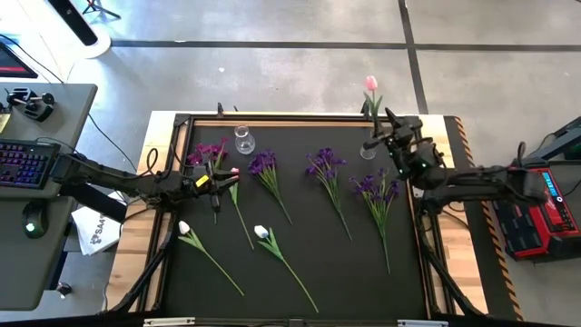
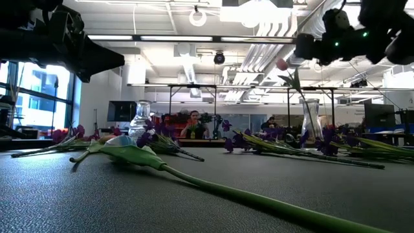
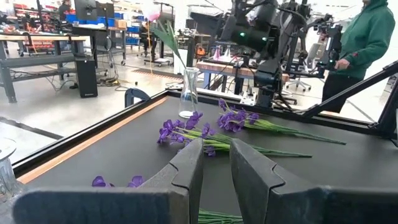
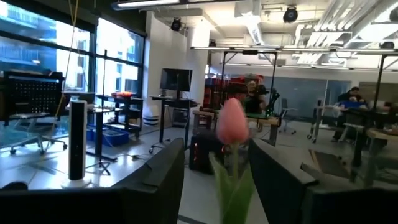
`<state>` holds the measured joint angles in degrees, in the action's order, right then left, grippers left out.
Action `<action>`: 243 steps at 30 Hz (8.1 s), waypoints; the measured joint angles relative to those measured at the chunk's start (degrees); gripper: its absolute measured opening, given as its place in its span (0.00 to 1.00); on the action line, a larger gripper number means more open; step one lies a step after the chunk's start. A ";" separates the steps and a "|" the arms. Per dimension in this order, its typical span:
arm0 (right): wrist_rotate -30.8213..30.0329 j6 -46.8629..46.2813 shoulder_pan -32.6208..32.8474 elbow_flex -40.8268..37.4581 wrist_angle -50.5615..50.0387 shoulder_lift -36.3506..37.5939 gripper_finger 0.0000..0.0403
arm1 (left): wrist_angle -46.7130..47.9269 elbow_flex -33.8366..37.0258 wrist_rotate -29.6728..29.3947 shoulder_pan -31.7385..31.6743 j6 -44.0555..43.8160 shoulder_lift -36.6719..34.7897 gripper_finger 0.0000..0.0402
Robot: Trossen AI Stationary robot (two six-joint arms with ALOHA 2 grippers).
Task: Sort flowers into vase by color
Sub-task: Put the purple flowers into the left transparent vase, then put the right white flowers into the right transparent vase
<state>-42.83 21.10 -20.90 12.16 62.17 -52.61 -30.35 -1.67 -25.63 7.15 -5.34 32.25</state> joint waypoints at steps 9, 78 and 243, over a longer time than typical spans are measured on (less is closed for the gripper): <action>-17.83 4.68 17.24 7.99 -23.32 3.15 0.41 | 0.00 0.00 0.00 0.01 -0.02 0.00 0.17; -1.55 -39.04 27.69 20.74 -85.76 1.24 0.52 | 74.61 -24.90 3.72 -18.94 -67.14 31.61 0.59; 1.01 -34.12 30.64 20.76 -63.91 -7.42 0.52 | 6.76 -19.92 9.35 -42.33 12.03 27.15 0.52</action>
<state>-41.82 -13.02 9.74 32.93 -1.74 -60.03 -23.59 -21.60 -16.27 -35.18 6.68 59.40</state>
